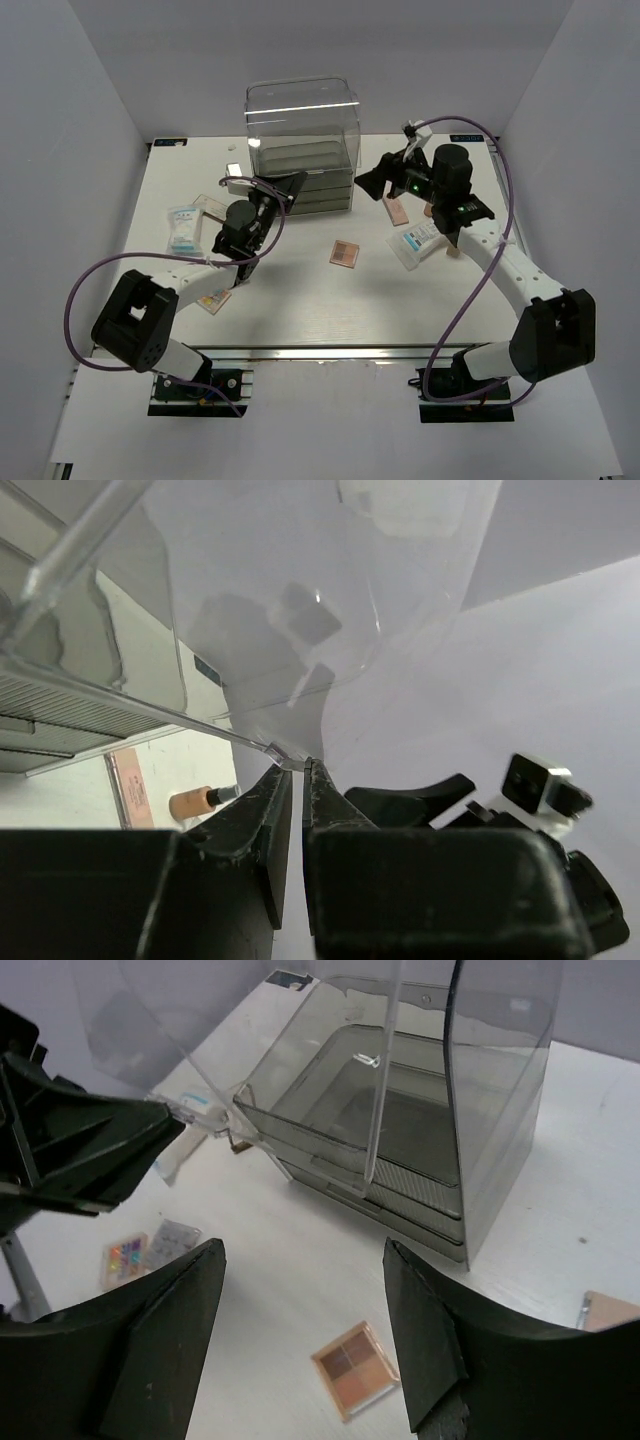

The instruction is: Organize the makeup

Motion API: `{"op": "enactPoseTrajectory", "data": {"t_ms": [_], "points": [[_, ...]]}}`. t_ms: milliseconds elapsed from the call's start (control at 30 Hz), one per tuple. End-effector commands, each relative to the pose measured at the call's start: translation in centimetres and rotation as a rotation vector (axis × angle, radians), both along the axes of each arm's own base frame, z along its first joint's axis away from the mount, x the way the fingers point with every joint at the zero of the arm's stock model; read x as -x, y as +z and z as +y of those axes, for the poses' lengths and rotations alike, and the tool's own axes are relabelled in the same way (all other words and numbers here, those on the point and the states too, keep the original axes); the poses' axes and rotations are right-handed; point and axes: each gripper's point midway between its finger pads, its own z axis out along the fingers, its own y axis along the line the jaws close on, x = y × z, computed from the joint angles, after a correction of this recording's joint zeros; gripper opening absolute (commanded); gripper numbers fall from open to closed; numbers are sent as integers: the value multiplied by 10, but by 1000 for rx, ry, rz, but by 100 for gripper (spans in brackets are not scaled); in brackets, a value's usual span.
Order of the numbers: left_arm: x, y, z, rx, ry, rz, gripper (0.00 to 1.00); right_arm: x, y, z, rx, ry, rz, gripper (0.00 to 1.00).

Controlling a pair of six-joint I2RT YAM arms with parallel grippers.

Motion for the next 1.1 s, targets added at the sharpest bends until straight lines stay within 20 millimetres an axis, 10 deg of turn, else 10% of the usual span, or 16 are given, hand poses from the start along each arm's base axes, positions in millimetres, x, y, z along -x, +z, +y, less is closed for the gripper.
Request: {"op": "enactPoseTrajectory", "data": {"t_ms": [0,567,767,1067], "points": [[10,34,3,10,-7,-89,0,-9,29,7,-148,-32,68,70],[18,46,10,16,2,-107,0,-54,39,42,-314,54,171,62],[20,49,11,13,3,-102,1,-47,49,50,-361,123,166,38],[31,46,28,-45,52,-57,53,-33,72,48,-415,179,133,21]]}}
